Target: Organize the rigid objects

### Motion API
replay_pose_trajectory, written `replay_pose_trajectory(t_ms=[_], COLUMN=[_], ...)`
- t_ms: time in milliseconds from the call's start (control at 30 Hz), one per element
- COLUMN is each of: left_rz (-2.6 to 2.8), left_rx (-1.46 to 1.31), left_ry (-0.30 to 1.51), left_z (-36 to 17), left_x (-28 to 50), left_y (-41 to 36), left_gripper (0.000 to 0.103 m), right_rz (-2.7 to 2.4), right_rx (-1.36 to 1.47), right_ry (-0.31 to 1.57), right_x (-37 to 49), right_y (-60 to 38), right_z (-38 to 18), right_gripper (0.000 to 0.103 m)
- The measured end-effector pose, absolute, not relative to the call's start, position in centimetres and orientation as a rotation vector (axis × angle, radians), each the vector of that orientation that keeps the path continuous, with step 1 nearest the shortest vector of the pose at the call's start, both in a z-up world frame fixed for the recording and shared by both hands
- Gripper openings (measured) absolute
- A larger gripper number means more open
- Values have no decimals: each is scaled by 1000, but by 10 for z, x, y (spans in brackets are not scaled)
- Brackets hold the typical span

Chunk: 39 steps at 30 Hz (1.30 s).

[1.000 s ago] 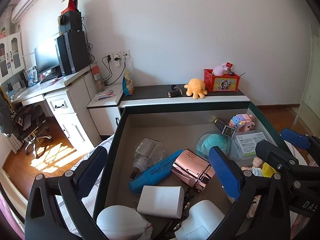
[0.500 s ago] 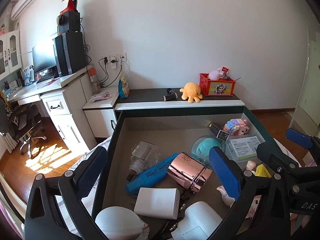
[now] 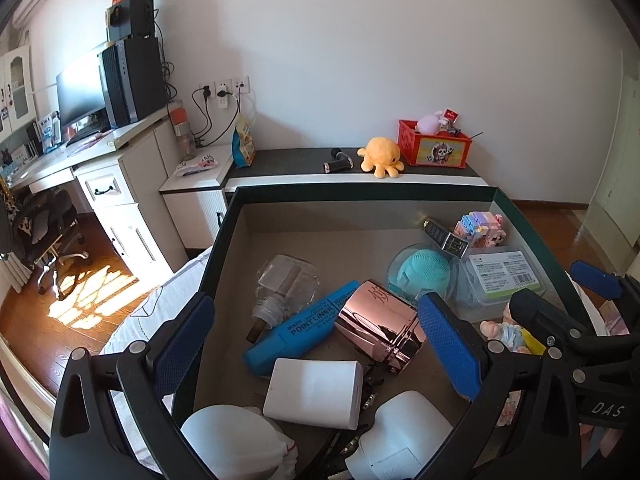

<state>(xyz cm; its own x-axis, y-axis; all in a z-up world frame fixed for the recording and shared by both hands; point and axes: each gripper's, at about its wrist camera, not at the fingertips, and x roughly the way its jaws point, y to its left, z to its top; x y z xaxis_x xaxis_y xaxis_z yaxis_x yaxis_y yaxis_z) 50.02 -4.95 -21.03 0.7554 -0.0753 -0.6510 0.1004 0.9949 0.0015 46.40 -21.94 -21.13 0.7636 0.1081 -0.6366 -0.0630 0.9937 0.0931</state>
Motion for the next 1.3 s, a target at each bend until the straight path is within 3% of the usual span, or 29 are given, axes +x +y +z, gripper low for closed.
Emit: replay_pose_trajectory(t_ms=[233,500,1300], left_rz=[-116,-111,-95], left_rx=[-2,13,44], left_ry=[801,785,446], left_z=[-208,-194,-84], left_x=[490,461,296], left_y=[-47,-51,-44], left_gripper=[103,103,103], right_rz=[92,76,71], right_rx=[49,40,84], right_ry=[731,728,498], right_x=[449,425,281], right_y=[-217,-219,-223], right_z=[-204,-188,-97], right_gripper=[103,103,103])
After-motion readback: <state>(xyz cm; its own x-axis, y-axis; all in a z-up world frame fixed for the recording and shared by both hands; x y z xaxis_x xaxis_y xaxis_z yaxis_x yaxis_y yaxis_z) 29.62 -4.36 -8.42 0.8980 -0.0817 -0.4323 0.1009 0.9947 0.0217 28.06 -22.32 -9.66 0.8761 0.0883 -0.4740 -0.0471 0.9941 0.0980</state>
